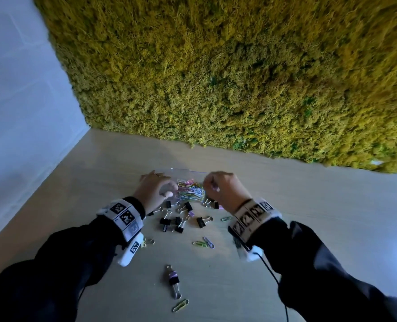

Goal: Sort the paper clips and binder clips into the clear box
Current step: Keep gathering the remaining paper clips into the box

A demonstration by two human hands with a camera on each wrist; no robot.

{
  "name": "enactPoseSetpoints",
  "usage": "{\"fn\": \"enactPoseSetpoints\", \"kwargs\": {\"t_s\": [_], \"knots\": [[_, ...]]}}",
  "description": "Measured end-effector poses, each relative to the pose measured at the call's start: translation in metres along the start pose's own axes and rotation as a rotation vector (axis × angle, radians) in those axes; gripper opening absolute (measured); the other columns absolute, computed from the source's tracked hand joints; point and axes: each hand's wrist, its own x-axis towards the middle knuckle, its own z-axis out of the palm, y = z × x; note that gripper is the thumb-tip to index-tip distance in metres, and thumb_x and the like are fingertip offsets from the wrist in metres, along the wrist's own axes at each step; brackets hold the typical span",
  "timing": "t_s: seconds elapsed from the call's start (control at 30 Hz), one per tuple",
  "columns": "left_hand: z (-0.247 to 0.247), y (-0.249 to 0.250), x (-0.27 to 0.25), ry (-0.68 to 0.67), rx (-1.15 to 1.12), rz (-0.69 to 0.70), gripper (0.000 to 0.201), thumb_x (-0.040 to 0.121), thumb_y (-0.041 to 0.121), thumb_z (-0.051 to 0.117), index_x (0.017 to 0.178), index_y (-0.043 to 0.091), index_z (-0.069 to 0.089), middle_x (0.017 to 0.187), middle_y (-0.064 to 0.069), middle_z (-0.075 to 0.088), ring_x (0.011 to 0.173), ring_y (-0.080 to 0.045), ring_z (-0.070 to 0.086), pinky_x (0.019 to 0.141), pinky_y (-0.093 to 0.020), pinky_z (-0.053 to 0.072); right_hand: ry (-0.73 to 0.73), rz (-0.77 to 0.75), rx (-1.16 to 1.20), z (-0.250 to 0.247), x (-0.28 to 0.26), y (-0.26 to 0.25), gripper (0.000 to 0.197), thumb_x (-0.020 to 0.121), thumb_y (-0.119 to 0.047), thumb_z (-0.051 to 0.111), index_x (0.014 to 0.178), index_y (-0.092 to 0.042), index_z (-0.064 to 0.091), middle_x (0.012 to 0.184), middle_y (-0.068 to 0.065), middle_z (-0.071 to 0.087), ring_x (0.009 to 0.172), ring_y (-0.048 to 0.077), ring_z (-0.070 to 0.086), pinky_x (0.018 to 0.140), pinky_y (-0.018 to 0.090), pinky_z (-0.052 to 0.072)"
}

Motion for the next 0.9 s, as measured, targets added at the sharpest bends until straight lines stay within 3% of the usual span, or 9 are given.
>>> {"fn": "enactPoseSetpoints", "kwargs": {"t_s": [0.07, 0.17, 0.3, 0.43, 0.5, 0.67, 0.77, 0.83, 0.9], "knots": [[0.001, -0.001, 0.001, 0.028, -0.074, -0.035, 0.013, 0.076, 0.003, 0.068, 0.085, 0.011, 0.072, 0.088, -0.005, 0.072, 0.079, -0.013, 0.059, 0.080, -0.022, 0.051, -0.019, 0.016, -0.076, 0.004, 0.024, -0.006, 0.018, 0.089, -0.018, 0.055, 0.099, -0.007, 0.065, 0.097, 0.007, 0.069, 0.083, 0.016, 0.063, 0.076, 0.022, 0.053], [0.000, -0.003, 0.002, 0.045, -0.212, -0.084, 0.013, 0.077, -0.002, 0.065, 0.086, 0.006, 0.070, 0.088, -0.006, 0.073, 0.074, -0.004, 0.062, 0.068, 0.005, 0.041, -0.056, 0.078, -0.178, 0.009, 0.031, -0.008, 0.029, 0.085, -0.025, 0.060, 0.112, -0.013, 0.060, 0.117, 0.004, 0.060, 0.106, 0.018, 0.055, 0.089, 0.032, 0.051], [0.001, -0.011, 0.001, 0.038, -0.388, -0.139, 0.015, 0.075, -0.006, 0.065, 0.081, 0.008, 0.063, 0.083, -0.006, 0.070, 0.069, 0.014, 0.061, 0.066, 0.000, 0.045, 0.078, 0.130, -0.101, 0.015, -0.012, -0.001, 0.024, 0.088, -0.038, 0.052, 0.086, -0.016, 0.059, 0.094, 0.004, 0.056, 0.083, 0.021, 0.059, 0.072, 0.035, 0.053], [0.001, -0.013, 0.004, 0.045, -0.430, -0.170, 0.021, 0.073, -0.003, 0.069, 0.074, 0.017, 0.061, 0.073, 0.003, 0.069, 0.066, 0.015, 0.060, 0.060, 0.002, 0.042, -0.360, 0.316, -0.102, 0.056, -0.060, 0.015, 0.036, 0.074, -0.050, 0.066, 0.089, -0.018, 0.057, 0.102, 0.007, 0.060, 0.088, 0.023, 0.058, 0.078, 0.032, 0.047], [-0.001, -0.015, 0.003, 0.019, -0.429, -0.172, 0.023, 0.073, -0.002, 0.070, 0.076, 0.019, 0.061, 0.073, 0.013, 0.066, 0.066, 0.018, 0.059, 0.061, 0.003, 0.041, -0.376, 0.333, -0.054, 0.071, -0.069, 0.014, 0.028, 0.073, -0.047, 0.068, 0.077, -0.022, 0.054, 0.100, 0.007, 0.060, 0.086, 0.020, 0.056, 0.080, 0.031, 0.048], [-0.015, -0.022, -0.018, -0.015, -0.549, -0.172, 0.035, 0.073, 0.001, 0.069, 0.090, 0.030, 0.059, 0.092, 0.036, 0.061, 0.092, 0.022, 0.051, 0.093, -0.007, 0.036, -0.355, 0.322, -0.002, 0.080, -0.067, 0.010, 0.018, 0.079, -0.026, 0.067, 0.090, -0.012, 0.067, 0.105, 0.011, 0.065, 0.091, 0.021, 0.060, 0.083, 0.029, 0.047], [-0.028, -0.020, -0.030, -0.056, -0.482, -0.189, 0.039, 0.078, 0.001, 0.065, 0.093, 0.037, 0.057, 0.116, 0.016, 0.050, 0.108, -0.002, 0.045, 0.098, -0.021, 0.033, -0.345, 0.300, -0.045, 0.086, -0.067, 0.010, 0.013, 0.083, -0.018, 0.061, 0.093, -0.011, 0.066, 0.108, 0.013, 0.063, 0.097, 0.025, 0.060, 0.084, 0.029, 0.046], [-0.033, -0.023, -0.033, -0.100, -0.368, -0.132, 0.048, 0.080, 0.001, 0.063, 0.092, 0.047, 0.056, 0.118, 0.012, 0.052, 0.110, -0.007, 0.046, 0.098, -0.022, 0.035, -0.340, 0.279, -0.088, 0.088, -0.069, 0.010, 0.015, 0.086, -0.015, 0.055, 0.098, -0.010, 0.063, 0.111, 0.012, 0.059, 0.102, 0.027, 0.057, 0.086, 0.032, 0.046], [-0.034, -0.024, -0.034, -0.094, -0.286, -0.082, 0.046, 0.080, -0.002, 0.062, 0.097, 0.040, 0.063, 0.115, 0.005, 0.062, 0.106, -0.007, 0.052, 0.101, -0.024, 0.038, -0.360, 0.224, -0.184, 0.091, -0.073, 0.009, 0.021, 0.089, -0.009, 0.045, 0.106, -0.007, 0.058, 0.115, 0.014, 0.056, 0.108, 0.027, 0.053, 0.089, 0.033, 0.044]]}}
